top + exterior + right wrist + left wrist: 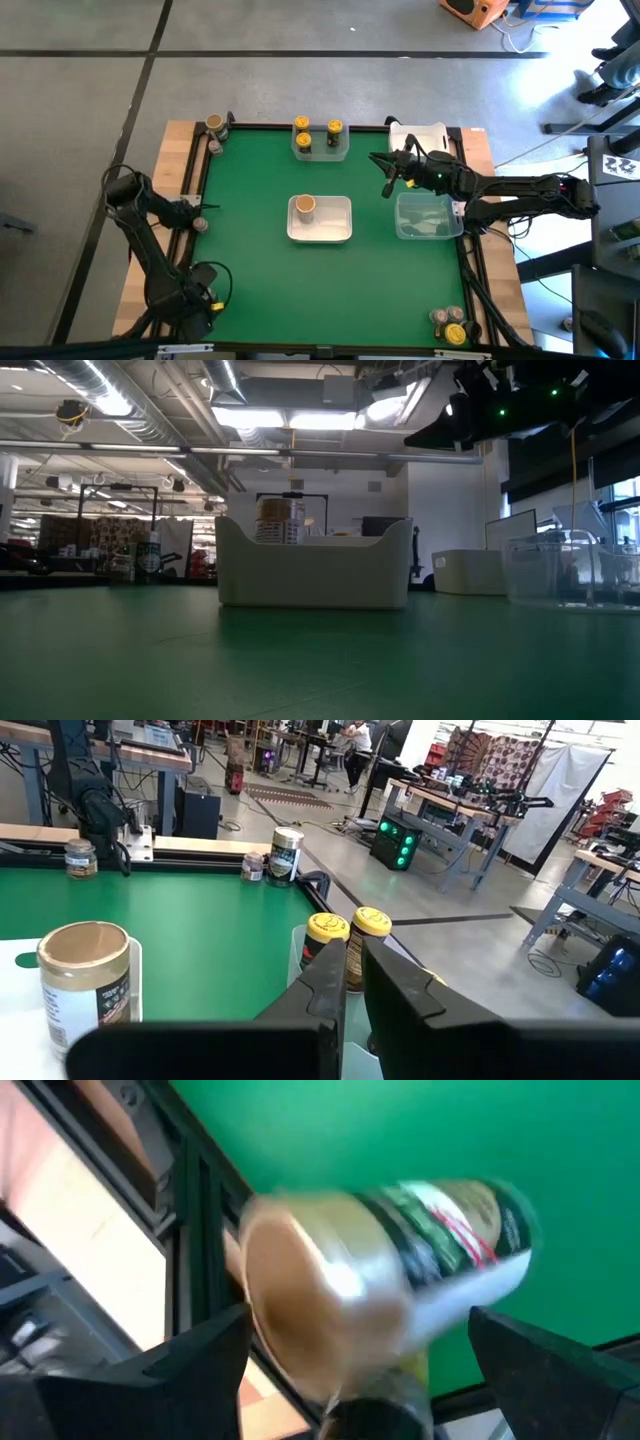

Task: Sort spices by type
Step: Put the bottom gold seasoning bottle into the bottom white bin

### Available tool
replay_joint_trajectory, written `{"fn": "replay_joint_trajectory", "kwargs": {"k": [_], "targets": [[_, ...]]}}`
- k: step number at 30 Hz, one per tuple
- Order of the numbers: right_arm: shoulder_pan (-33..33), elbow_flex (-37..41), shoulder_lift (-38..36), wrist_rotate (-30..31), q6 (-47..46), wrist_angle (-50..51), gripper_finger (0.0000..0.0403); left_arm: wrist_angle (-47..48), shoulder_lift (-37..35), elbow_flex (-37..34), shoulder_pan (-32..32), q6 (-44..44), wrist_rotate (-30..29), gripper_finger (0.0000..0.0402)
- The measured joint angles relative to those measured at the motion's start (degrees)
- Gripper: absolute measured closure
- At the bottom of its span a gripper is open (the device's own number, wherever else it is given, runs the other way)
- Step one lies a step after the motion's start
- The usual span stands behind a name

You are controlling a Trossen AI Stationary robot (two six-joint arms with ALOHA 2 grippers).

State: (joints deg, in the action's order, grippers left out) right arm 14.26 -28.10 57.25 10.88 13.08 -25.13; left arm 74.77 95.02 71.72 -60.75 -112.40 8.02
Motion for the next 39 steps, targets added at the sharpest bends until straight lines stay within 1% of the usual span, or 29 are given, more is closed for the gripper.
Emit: {"fn": "replay_joint_trajectory", "kwargs": {"k": [14, 16, 19, 21, 24, 26, 29, 32, 34, 39], "targets": [[0.0, 0.0, 0.02, 0.01, 0.02, -0.04, 0.0364, -0.35, 0.0, 0.04, 0.55, 0.98, 0.61, 0.005], [0.0, 0.0, 0.01, 0.0, 0.01, -0.05, 0.0364, -0.37, 0.0, 0.04, 1.19, 2.77, 0.5, 0.005], [0.0, 0.0, 0.0, 0.01, 0.02, -0.19, 0.0364, -0.17, 0.0, 0.07, 2.73, 7.89, -1.55, 0.005], [0.0, 0.0, 0.0, 0.0, 0.02, -0.3, 0.0364, 1.16, 0.0, 0.07, 4.02, 11.56, -3.15, 0.005], [0.0, 0.0, 0.0, 0.01, 0.02, -0.24, 0.0364, 3.74, 0.0, -0.49, 5.54, 16.76, -3.56, 0.005], [0.0, 0.0, 0.0, 0.02, 0.02, -0.19, 0.0364, 3.4, -0.02, -1.7, 5.9, 20.37, -3.5, 0.005], [0.0, 0.0, 0.02, 0.01, 0.02, 0.1, 0.0364, -0.23, -0.04, -4.8, 5.95, 24.68, -2.12, 0.005], [0.0, 0.0, 0.0, 0.0, 0.02, 0.08, 0.0364, -2.12, -0.04, -8.7, 5.95, 25.65, 1.24, 0.005], [0.0, 0.0, 0.0, 0.0, 0.02, 0.09, 0.0364, -3.97, -0.04, -10.89, 5.95, 25.6, 2.42, 0.005], [0.0, 0.0, 0.01, 0.02, 0.02, 0.04, 0.0364, -11.81, -0.06, -16.03, 6.01, 26.99, 3.01, 0.005]]}}
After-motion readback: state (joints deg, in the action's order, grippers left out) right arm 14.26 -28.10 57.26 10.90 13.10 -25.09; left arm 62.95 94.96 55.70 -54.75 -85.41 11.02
